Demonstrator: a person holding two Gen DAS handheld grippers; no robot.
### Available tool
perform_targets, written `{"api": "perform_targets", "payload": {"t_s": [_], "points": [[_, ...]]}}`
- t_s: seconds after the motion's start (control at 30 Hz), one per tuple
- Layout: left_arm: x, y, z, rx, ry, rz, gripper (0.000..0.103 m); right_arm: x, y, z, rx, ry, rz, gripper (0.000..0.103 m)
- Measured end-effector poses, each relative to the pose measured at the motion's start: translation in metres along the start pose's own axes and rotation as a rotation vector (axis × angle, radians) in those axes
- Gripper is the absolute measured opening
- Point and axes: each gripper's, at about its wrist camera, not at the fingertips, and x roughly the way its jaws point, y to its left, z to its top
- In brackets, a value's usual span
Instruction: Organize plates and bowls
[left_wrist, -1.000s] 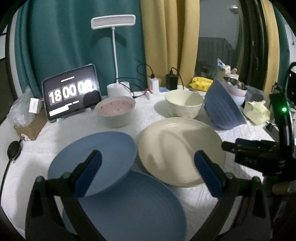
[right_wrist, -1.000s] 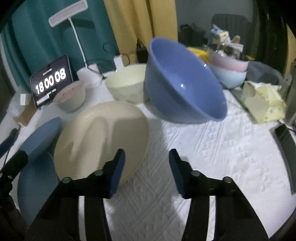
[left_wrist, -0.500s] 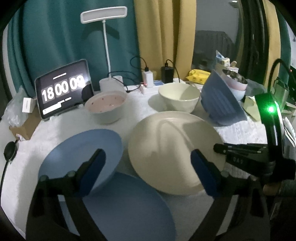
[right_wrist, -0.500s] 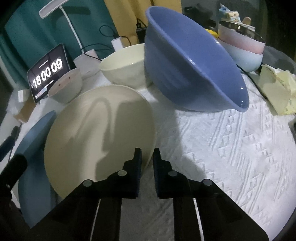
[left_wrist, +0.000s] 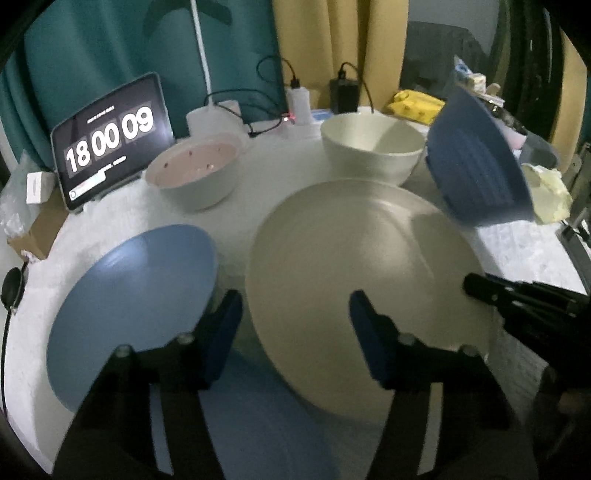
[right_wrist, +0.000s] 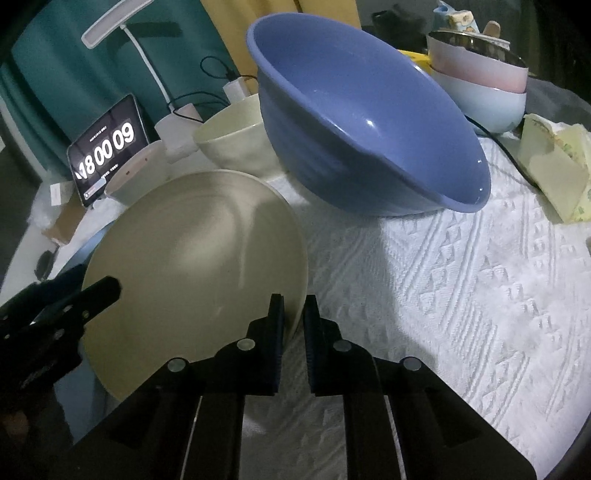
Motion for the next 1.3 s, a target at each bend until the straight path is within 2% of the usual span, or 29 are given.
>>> {"api": "perform_targets", "payload": {"t_s": [0.13,0.23,0.37,0.47,0.93,1.3], "points": [[0.004,0.001,0.001,-0.005,0.005,0.034,0.043,-0.001,-0.001,-0.001,0.001,-0.006,0.004,0.011],[0.003,0.006,0.001,-0.026,0.011,0.028,0.037,-0.003,-0.004,-0.003,0.003,-0.009,0.006,0.011],[-0.002,0.006,-0.002,-0.031,0.008,0.007,0.036,-0.004,-0.006,-0.002,0.033,-0.002,0.013,0.011],[-0.006,0.006,-0.006,-0.036,0.013,-0.02,0.036,-0.008,-0.004,-0.003,0.039,-0.001,-0.023,0.011],[-0.046,-0.001,-0.028,0.0,-0.033,-0.062,0.036,-0.05,0.006,-0.021,0.051,-0.054,-0.073,0.011],[-0.054,-0.027,-0.046,0.036,-0.005,-0.107,0.036,-0.071,-0.012,-0.039,0.075,-0.073,-0.105,0.011]]}}
